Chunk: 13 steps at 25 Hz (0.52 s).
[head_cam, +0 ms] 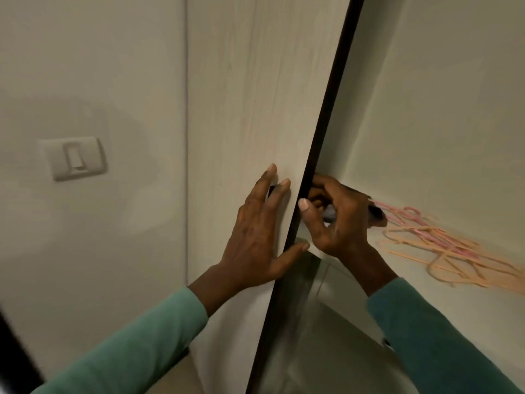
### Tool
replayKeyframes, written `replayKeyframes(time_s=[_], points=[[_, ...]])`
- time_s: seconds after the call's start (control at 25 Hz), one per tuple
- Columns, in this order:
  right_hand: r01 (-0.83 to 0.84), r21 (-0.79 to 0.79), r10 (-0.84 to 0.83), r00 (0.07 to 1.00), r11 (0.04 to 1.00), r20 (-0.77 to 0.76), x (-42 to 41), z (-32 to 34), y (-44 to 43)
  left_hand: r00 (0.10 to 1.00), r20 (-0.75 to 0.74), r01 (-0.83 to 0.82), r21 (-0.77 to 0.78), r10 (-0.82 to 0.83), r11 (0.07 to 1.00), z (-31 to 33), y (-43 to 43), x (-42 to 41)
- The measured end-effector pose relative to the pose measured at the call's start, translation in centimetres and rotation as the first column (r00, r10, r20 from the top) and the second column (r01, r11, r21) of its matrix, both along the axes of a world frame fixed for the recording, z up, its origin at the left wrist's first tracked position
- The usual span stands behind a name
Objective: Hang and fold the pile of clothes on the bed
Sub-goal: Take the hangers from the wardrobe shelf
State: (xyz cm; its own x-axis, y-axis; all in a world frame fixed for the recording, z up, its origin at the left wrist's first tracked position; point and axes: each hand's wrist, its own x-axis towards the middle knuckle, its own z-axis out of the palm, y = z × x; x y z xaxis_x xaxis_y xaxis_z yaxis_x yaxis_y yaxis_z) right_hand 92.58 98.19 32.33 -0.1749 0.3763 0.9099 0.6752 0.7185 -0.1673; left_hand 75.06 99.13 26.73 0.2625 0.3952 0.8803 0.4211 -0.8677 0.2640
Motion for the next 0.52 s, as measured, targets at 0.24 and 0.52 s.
replayKeyframes(time_s=[0.24,0.52], points=[[-0.294,0.209,0.305,0.952,0.933,-0.023,-13.1,-0.3,1.7,0.977,0.018,-0.215,0.111,0.214,0.970,-0.3,-3.8,-11.5],[-0.547,0.115,0.549,0.835,0.829,0.016,-27.8,0.5,3.7,0.862,-0.081,-0.491,0.113,0.501,0.864,-0.2,-7.1,-23.2]])
